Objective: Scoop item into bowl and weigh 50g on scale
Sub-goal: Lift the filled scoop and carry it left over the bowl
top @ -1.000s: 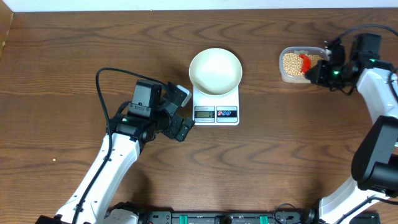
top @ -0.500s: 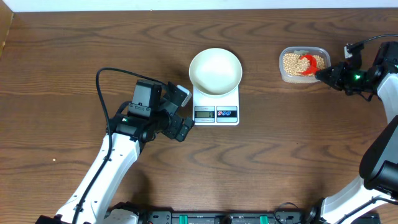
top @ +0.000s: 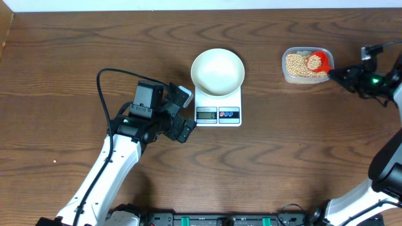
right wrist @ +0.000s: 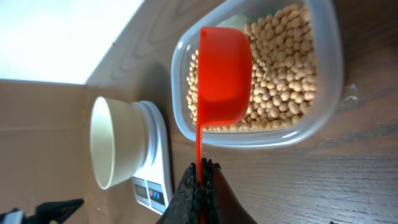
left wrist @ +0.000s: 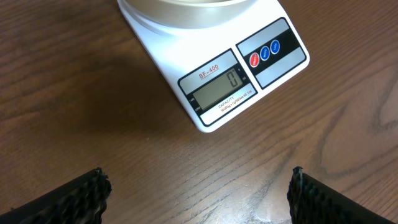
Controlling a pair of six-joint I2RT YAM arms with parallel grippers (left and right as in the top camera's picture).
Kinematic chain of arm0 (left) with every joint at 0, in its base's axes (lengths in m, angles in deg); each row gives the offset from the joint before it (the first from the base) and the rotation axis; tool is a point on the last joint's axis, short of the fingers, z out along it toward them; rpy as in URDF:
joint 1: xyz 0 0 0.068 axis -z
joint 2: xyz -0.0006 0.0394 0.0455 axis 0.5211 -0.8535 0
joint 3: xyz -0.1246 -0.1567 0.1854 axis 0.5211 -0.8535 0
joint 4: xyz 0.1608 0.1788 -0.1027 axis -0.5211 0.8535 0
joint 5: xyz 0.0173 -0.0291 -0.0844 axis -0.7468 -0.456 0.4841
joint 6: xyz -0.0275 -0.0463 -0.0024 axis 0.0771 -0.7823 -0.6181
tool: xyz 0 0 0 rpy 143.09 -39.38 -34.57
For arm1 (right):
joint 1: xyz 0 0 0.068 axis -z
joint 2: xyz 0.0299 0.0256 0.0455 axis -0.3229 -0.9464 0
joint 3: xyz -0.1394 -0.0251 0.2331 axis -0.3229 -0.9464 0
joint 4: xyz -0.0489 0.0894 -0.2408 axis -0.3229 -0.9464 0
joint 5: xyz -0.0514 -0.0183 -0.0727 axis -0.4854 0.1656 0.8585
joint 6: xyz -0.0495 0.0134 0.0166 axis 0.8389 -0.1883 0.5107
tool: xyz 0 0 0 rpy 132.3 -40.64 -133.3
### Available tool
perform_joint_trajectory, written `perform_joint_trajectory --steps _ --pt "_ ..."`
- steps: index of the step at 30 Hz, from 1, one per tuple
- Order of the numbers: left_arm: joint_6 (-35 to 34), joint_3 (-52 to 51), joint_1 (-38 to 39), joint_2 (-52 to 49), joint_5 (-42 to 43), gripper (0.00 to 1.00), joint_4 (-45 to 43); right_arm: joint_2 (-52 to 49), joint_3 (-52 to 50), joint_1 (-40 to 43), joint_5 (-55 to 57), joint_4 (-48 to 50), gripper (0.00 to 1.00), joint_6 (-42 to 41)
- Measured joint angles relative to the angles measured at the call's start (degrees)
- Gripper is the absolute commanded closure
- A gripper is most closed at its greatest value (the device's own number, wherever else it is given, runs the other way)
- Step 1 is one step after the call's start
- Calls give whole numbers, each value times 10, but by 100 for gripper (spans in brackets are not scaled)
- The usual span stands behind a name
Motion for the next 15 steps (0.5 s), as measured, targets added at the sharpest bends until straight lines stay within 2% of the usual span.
perform_joint_trajectory --steps 8,15 --pt "0 0 0 0 0 7 0 0 0 39 -96 5 99 0" --pt "0 0 0 0 0 7 0 0 0 40 -174 14 99 -2"
